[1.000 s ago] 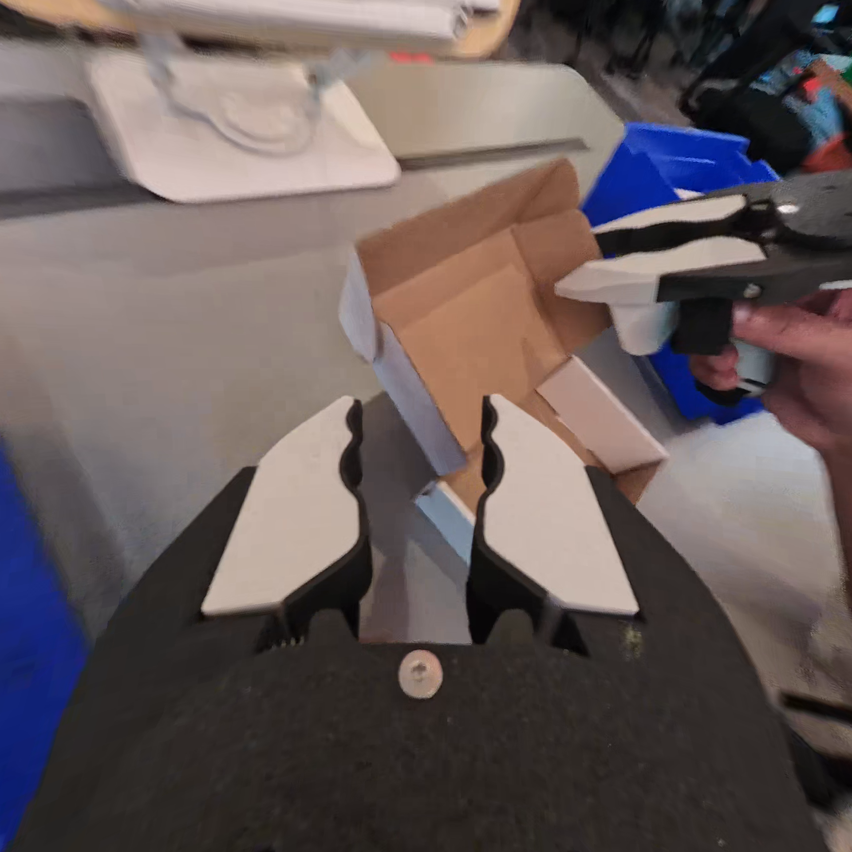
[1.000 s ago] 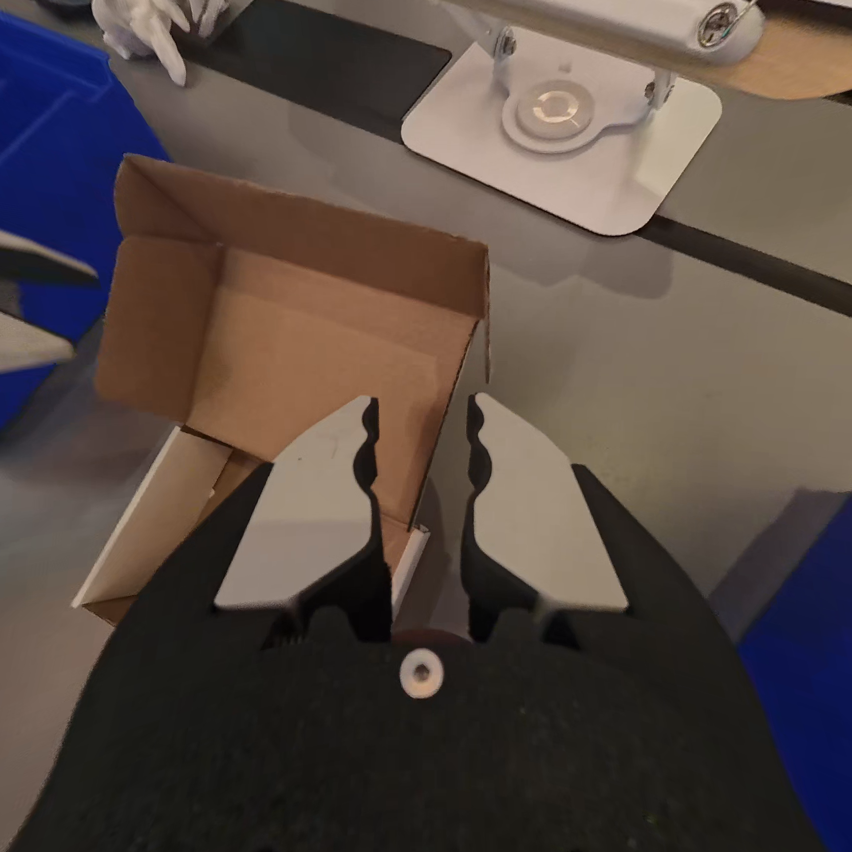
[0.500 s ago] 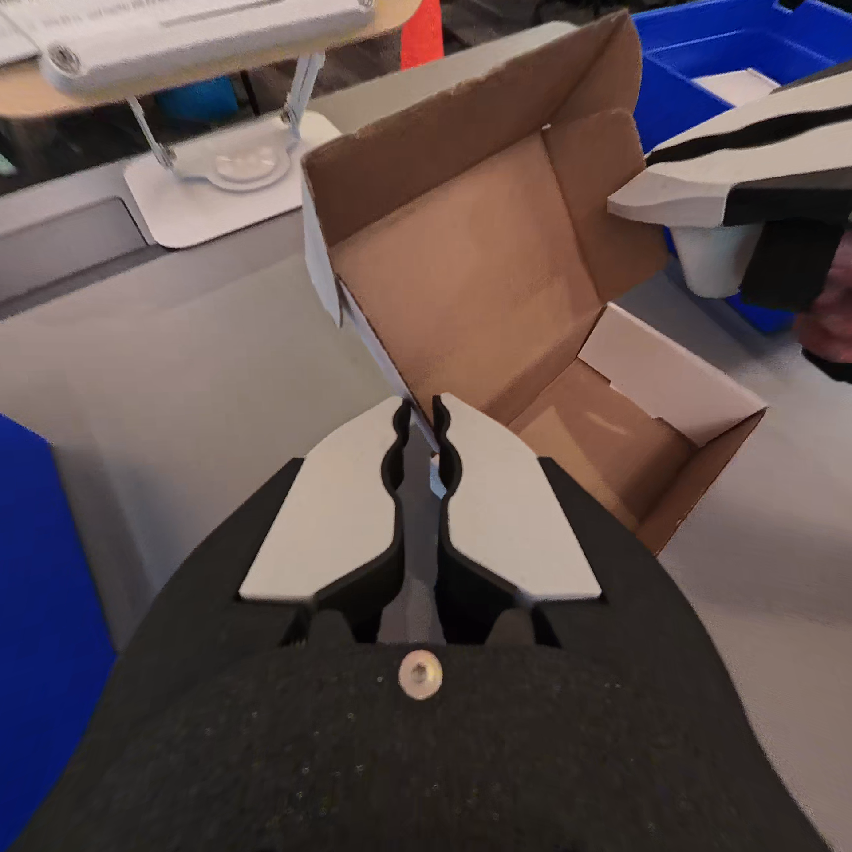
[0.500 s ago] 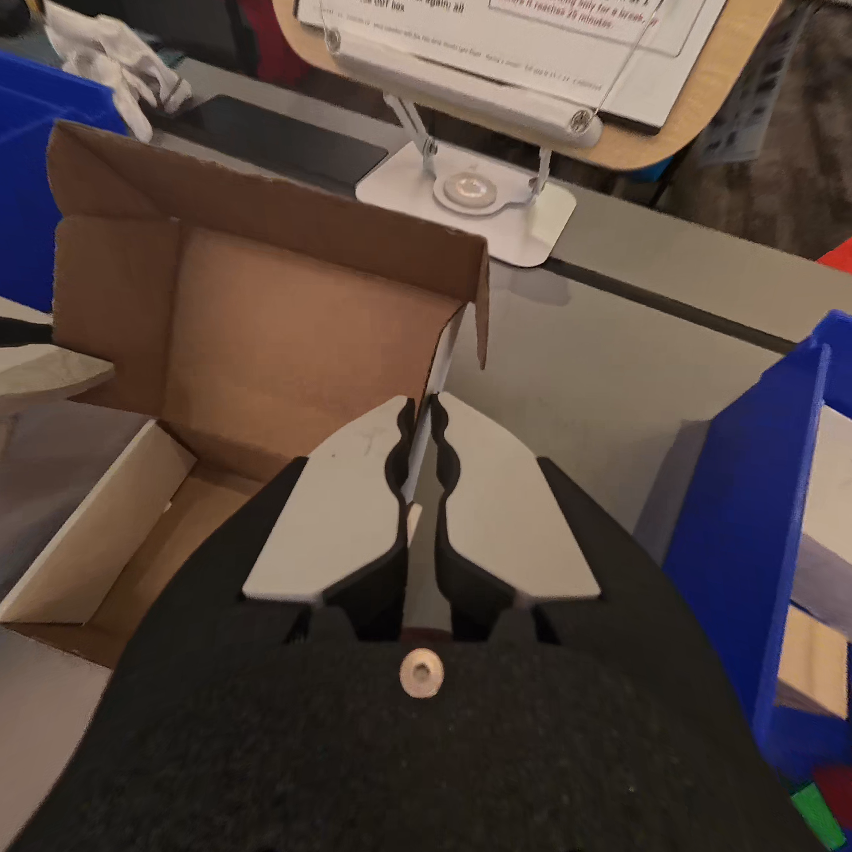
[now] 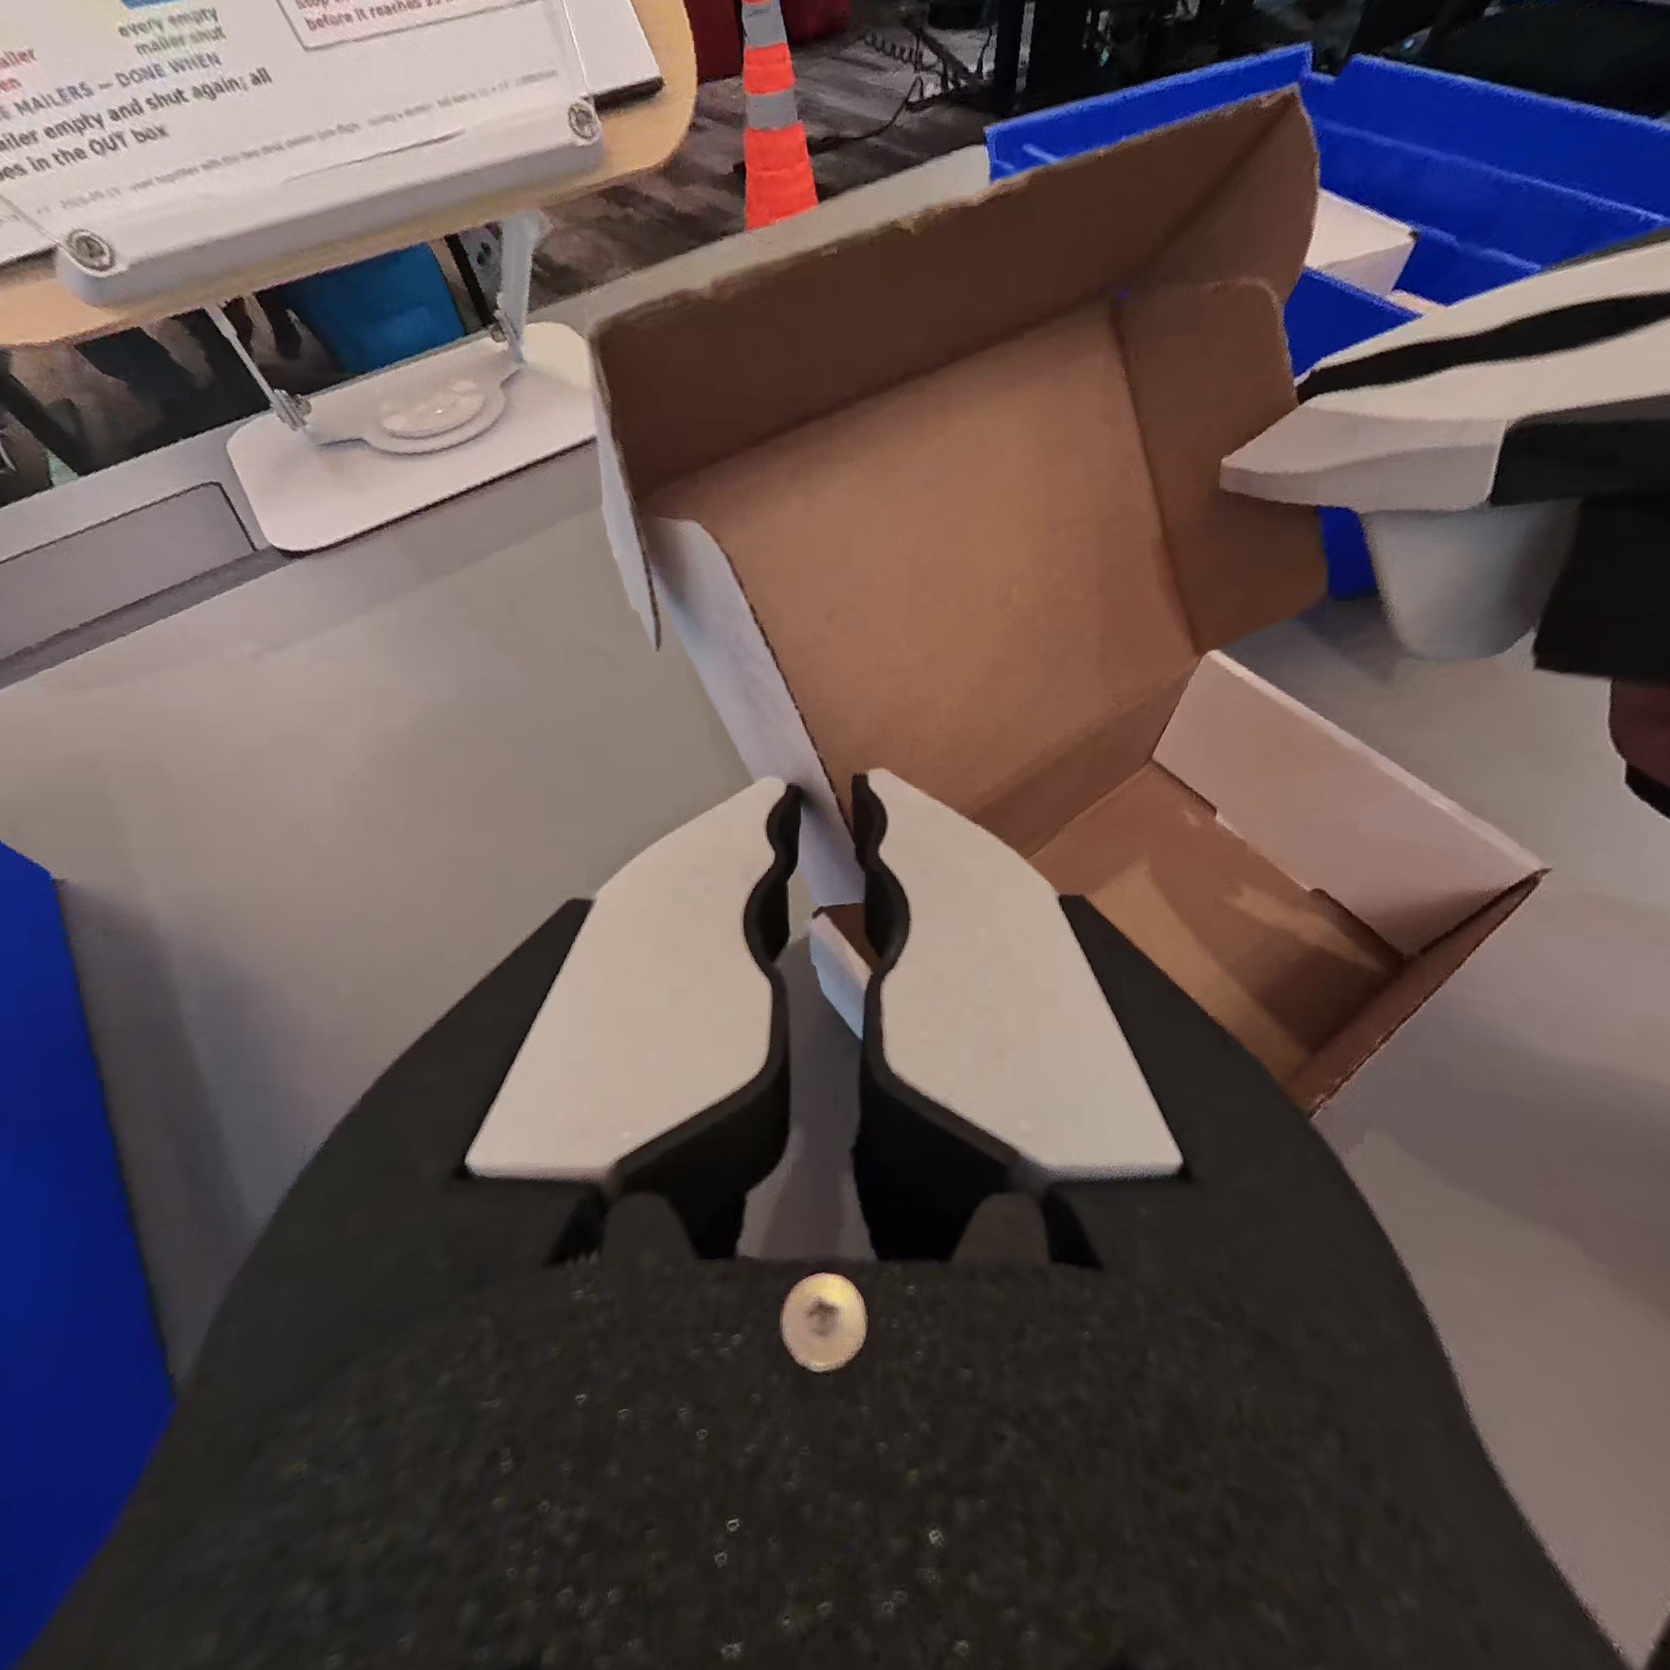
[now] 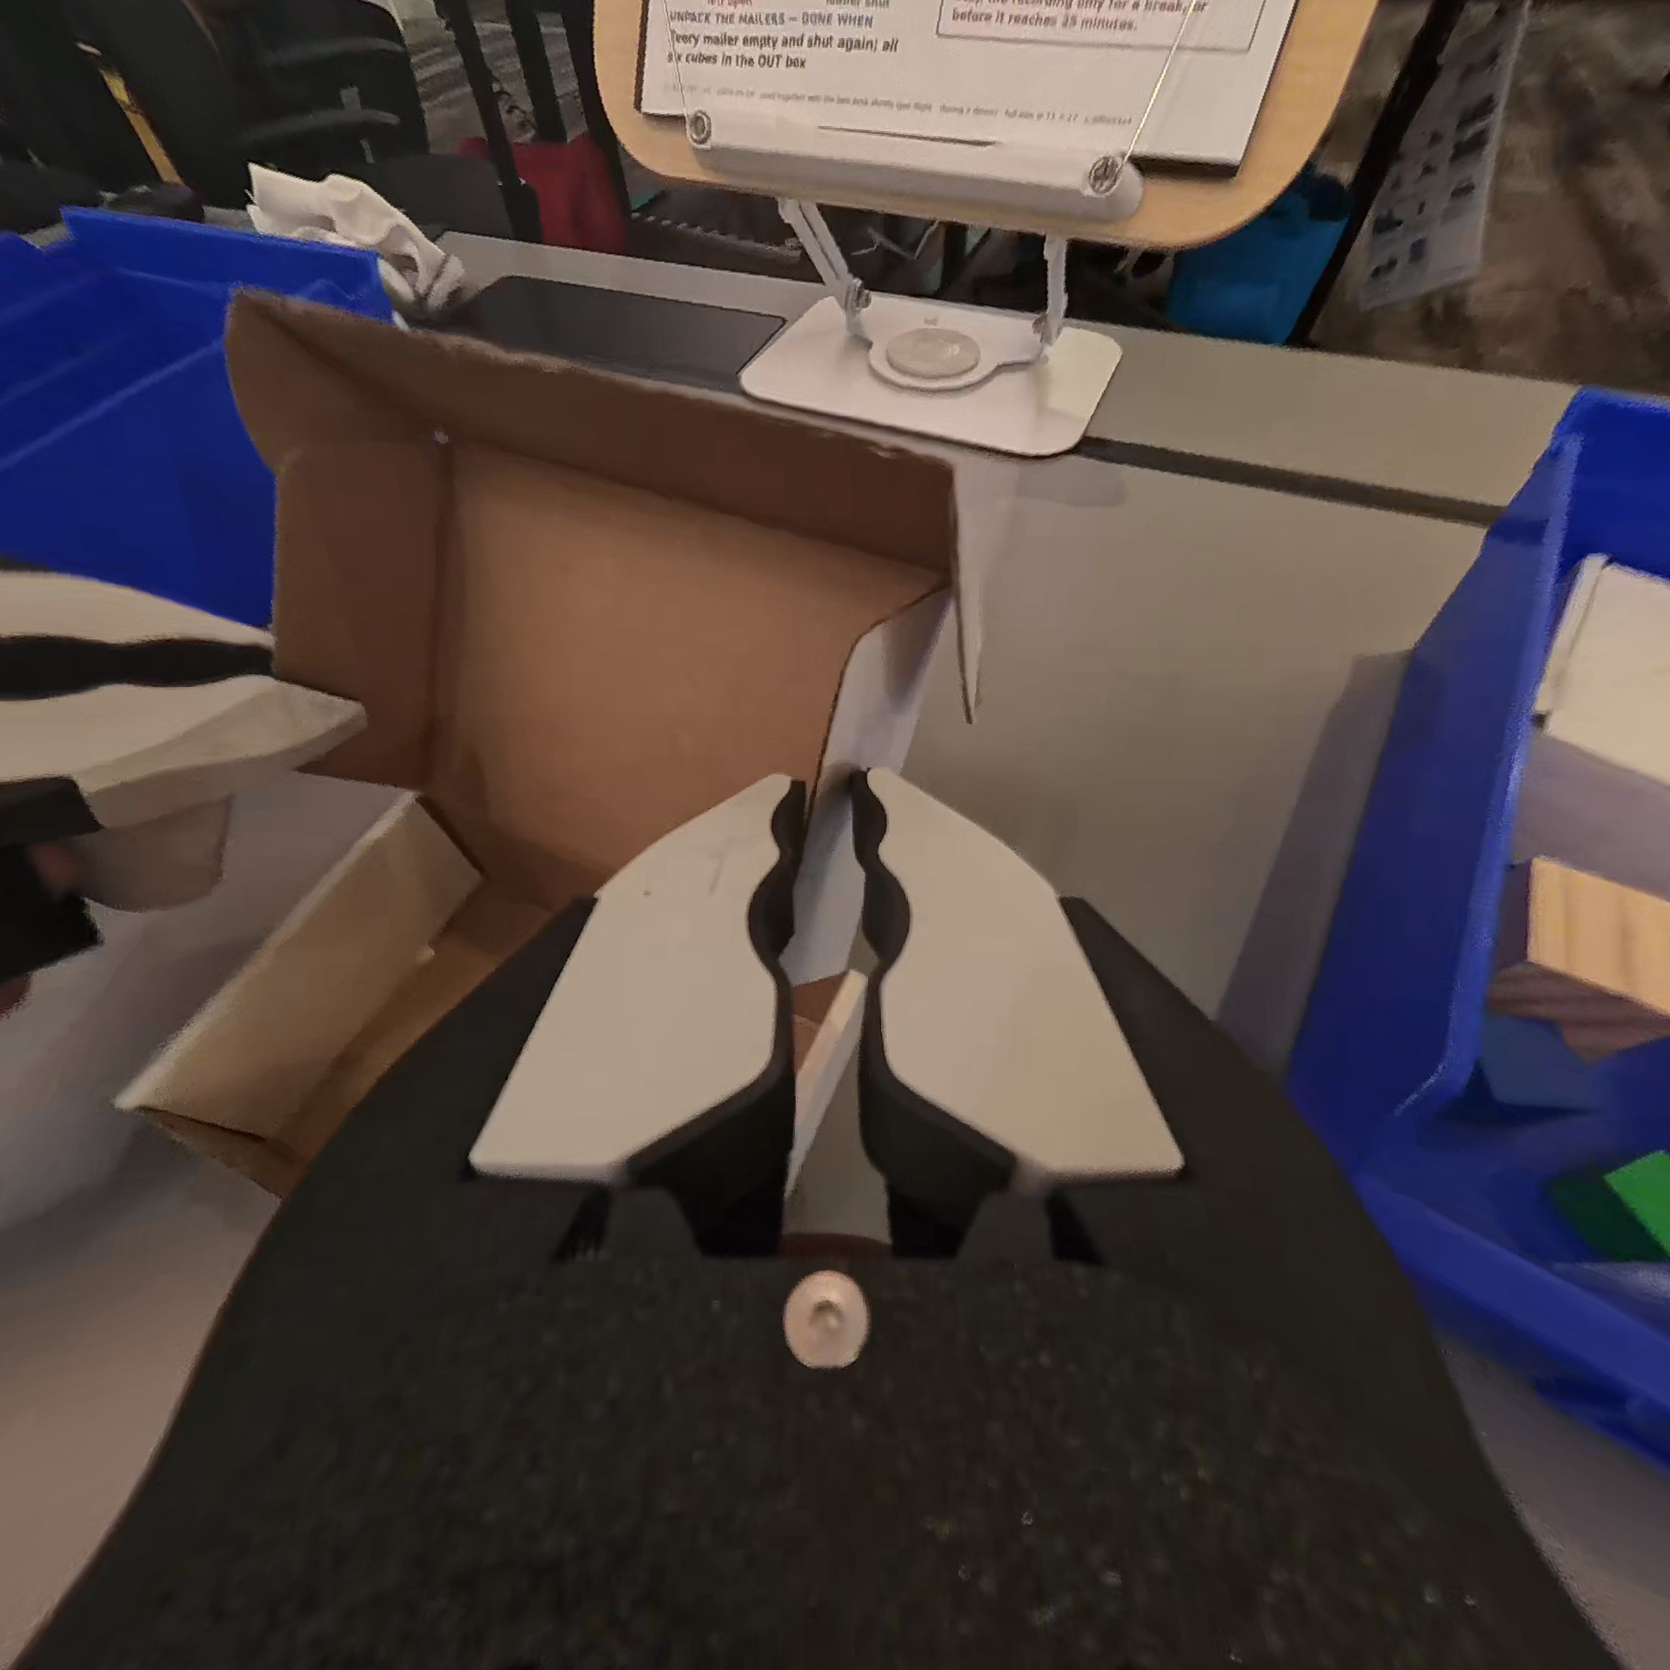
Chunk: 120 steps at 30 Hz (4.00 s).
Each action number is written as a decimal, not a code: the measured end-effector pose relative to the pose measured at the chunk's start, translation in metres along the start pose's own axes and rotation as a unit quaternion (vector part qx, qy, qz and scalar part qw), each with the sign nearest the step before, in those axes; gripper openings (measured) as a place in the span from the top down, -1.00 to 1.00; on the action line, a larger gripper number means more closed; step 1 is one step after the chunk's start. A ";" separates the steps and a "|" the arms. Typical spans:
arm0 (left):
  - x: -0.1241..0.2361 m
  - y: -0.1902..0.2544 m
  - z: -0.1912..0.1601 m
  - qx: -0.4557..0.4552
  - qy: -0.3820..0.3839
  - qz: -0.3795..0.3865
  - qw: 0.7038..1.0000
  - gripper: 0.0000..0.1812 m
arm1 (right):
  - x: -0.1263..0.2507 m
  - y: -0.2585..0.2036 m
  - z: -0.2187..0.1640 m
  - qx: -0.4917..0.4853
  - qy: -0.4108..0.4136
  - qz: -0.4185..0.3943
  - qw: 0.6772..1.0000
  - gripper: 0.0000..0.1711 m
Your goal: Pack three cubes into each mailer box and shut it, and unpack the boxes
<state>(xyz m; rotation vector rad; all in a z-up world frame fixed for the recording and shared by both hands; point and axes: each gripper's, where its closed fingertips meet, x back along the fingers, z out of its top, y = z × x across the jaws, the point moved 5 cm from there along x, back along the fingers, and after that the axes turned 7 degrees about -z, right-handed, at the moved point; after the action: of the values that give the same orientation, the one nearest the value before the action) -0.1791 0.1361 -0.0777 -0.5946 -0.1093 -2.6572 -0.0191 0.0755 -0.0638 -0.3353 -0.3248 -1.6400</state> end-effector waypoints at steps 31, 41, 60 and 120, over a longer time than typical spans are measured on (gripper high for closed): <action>0.031 0.062 -0.042 -0.134 -0.011 -0.028 0.990 0.87 | 0.058 0.008 -0.067 -0.041 -0.043 0.028 0.998 0.96; 0.033 0.071 -0.037 -0.108 0.009 -0.053 0.993 0.83 | 0.052 -0.007 -0.078 -0.020 -0.078 0.080 0.994 1.00; 0.038 0.069 -0.049 -0.099 -0.022 -0.061 0.993 0.71 | 0.087 -0.018 -0.078 -0.038 -0.100 0.184 0.977 0.90; 0.106 0.087 -0.047 -0.145 0.029 0.047 0.988 0.43 | 0.118 -0.026 -0.085 0.189 0.034 0.046 0.980 0.44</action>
<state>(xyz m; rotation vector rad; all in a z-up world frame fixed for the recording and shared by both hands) -0.2487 0.0095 -0.0767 -0.5962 0.3201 -2.6133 -0.0575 -0.0635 -0.0942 -0.0057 -0.5507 -1.4587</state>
